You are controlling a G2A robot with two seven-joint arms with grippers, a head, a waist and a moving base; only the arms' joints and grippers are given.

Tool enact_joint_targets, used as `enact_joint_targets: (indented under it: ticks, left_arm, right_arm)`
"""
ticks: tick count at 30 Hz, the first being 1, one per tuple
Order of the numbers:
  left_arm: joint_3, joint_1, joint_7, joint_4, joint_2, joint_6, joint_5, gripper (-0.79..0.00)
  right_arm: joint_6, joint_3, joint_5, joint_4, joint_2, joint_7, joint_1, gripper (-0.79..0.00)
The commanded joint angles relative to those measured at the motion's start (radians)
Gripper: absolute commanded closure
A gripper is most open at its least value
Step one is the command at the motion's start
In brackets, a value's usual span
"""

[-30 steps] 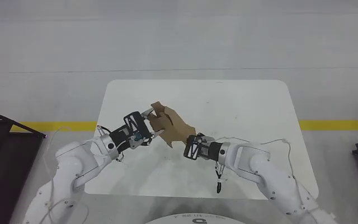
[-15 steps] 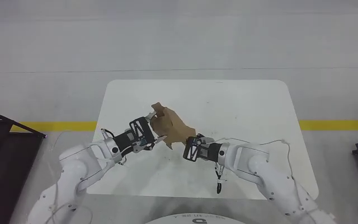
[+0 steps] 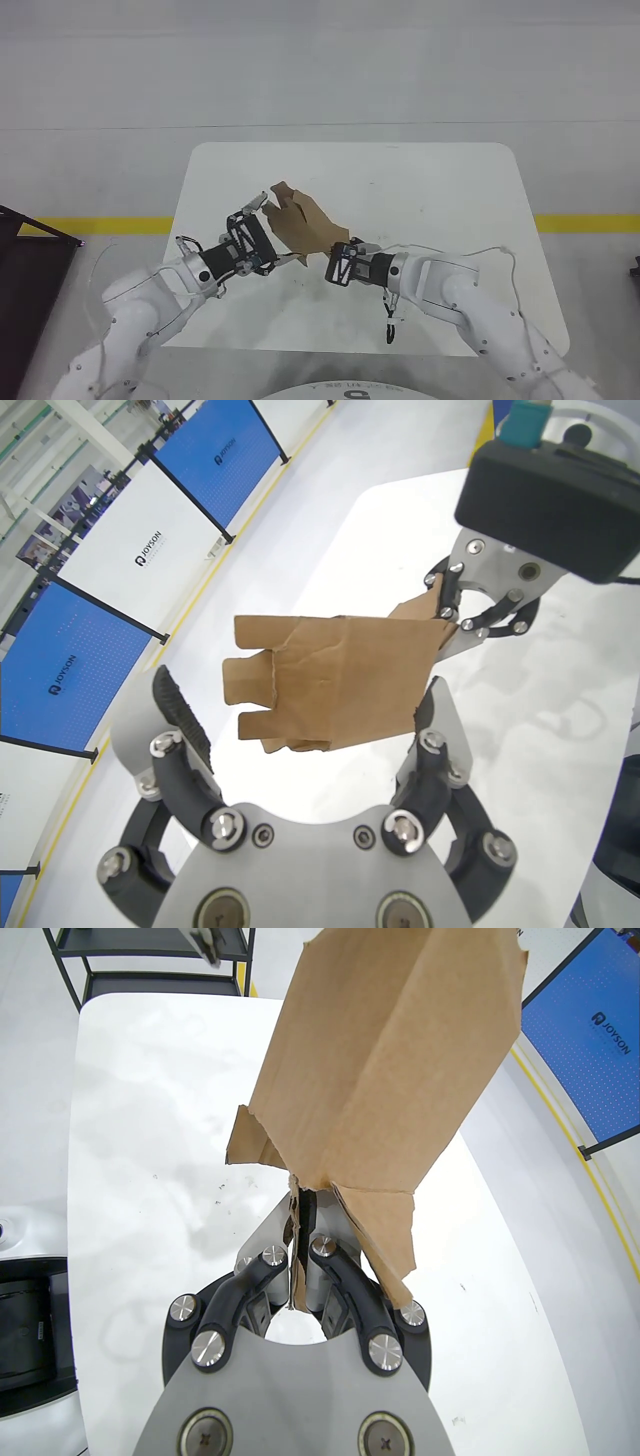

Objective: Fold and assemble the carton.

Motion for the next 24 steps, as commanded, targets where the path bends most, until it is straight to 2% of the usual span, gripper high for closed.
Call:
enact_joint_targets:
  ticks: [1, 2, 7, 12, 14, 16, 18, 20, 24]
  left_arm:
    - [0.005, -0.001, 0.000, 0.003, 0.000, -0.008, 0.007, -0.431]
    - [0.010, -0.001, -0.001, 0.005, 0.000, -0.015, 0.010, -0.363]
    - [0.027, -0.016, -0.009, 0.028, 0.001, -0.047, -0.002, -0.302]
    - [0.035, -0.033, -0.014, 0.048, 0.000, -0.066, -0.055, -0.185]
    - [0.036, -0.038, -0.019, 0.052, 0.000, -0.076, -0.068, -0.102]
    - [0.039, -0.042, -0.019, 0.064, 0.000, -0.089, -0.101, -0.052]
    - [0.039, -0.051, -0.029, 0.071, 0.001, -0.104, -0.120, -0.043]
    - [0.042, -0.058, -0.039, 0.076, 0.001, -0.111, -0.129, 0.000]
    - [0.047, -0.068, -0.040, 0.089, 0.001, -0.124, -0.178, 0.000]
  right_arm:
    - [-0.001, -0.002, -0.003, 0.000, -0.001, 0.002, 0.001, 0.000]
    - [-0.001, -0.003, -0.004, 0.000, -0.002, 0.004, 0.003, 0.000]
    - [0.001, -0.009, -0.013, -0.002, -0.005, 0.007, 0.008, 0.000]
    - [0.018, -0.007, -0.015, -0.002, -0.008, 0.009, 0.010, 0.000]
    - [0.023, -0.006, -0.016, -0.001, -0.009, 0.008, 0.010, 0.000]
    - [0.031, -0.004, -0.019, 0.001, -0.010, 0.000, 0.011, 0.000]
    - [0.040, -0.003, -0.028, 0.003, -0.011, -0.015, 0.010, 0.000]
    - [0.053, 0.002, -0.032, 0.010, -0.012, -0.031, 0.007, 0.000]
    - [0.091, 0.010, -0.034, 0.030, -0.015, -0.070, -0.004, 0.000]
